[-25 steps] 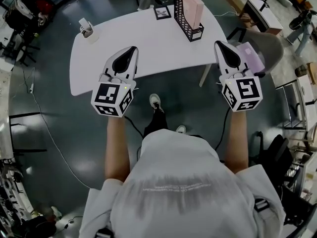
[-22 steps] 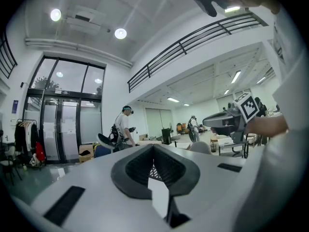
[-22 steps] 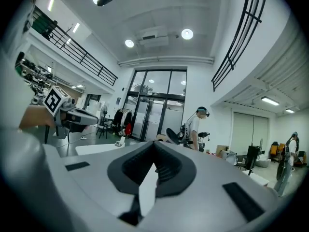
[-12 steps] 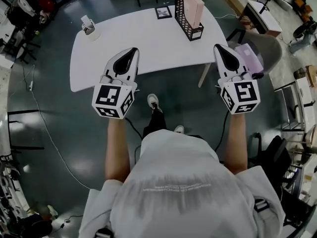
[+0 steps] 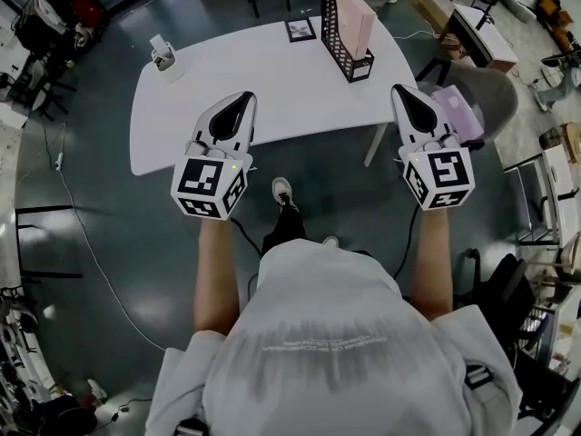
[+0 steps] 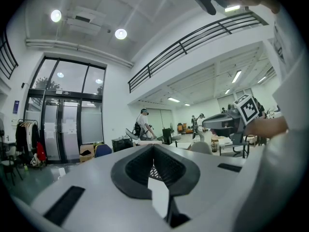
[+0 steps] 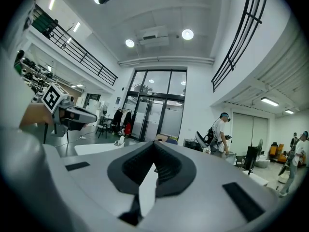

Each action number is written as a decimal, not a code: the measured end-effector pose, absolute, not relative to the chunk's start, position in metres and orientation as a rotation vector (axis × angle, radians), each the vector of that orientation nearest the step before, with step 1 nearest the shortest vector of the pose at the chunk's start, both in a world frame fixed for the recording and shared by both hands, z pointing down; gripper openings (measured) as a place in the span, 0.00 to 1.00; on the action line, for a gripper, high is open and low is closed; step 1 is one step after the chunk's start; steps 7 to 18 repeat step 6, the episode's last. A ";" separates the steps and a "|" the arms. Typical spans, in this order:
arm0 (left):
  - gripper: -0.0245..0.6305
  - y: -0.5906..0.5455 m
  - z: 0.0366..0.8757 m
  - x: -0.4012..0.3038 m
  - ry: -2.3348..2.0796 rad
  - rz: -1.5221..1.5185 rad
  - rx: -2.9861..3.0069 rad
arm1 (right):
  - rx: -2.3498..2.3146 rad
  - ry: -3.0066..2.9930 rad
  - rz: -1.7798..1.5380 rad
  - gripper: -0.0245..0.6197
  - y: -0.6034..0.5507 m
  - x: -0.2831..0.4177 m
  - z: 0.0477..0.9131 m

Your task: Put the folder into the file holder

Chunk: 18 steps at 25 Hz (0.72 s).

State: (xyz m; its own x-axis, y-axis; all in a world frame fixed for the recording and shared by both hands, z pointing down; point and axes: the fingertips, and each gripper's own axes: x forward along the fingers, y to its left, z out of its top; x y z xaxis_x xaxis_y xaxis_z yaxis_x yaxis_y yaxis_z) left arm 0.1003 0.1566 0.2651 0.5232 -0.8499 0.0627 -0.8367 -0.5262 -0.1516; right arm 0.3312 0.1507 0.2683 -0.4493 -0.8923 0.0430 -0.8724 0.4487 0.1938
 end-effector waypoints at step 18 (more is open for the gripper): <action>0.06 0.143 0.268 0.099 1.468 -0.200 -2.666 | 1.575 -2.548 -0.198 0.08 0.136 0.330 0.271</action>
